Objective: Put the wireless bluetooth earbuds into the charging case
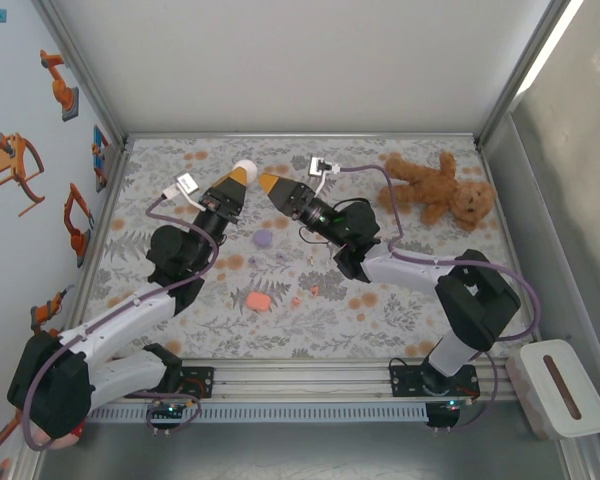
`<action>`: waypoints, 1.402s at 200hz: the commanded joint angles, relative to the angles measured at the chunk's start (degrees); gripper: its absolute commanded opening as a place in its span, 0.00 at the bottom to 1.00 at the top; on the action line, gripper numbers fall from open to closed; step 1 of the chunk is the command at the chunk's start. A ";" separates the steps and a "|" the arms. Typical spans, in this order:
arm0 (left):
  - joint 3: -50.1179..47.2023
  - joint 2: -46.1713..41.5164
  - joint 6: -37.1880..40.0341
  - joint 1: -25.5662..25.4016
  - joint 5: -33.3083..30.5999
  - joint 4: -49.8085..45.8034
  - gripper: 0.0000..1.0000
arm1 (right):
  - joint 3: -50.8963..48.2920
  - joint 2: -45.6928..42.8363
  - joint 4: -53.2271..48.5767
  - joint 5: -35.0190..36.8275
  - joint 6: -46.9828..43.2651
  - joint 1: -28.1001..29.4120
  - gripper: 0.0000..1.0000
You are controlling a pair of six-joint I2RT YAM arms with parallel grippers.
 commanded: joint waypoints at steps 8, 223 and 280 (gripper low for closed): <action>1.21 0.60 -1.98 -0.22 1.21 5.14 0.05 | 2.54 0.51 2.59 1.43 0.58 0.78 0.81; 1.04 3.14 -4.72 -0.33 1.64 7.48 0.04 | 5.58 5.60 3.88 2.75 5.44 1.19 0.41; 0.95 3.33 -4.73 -0.31 1.91 7.55 0.04 | 6.54 6.61 3.87 3.28 6.19 1.25 0.32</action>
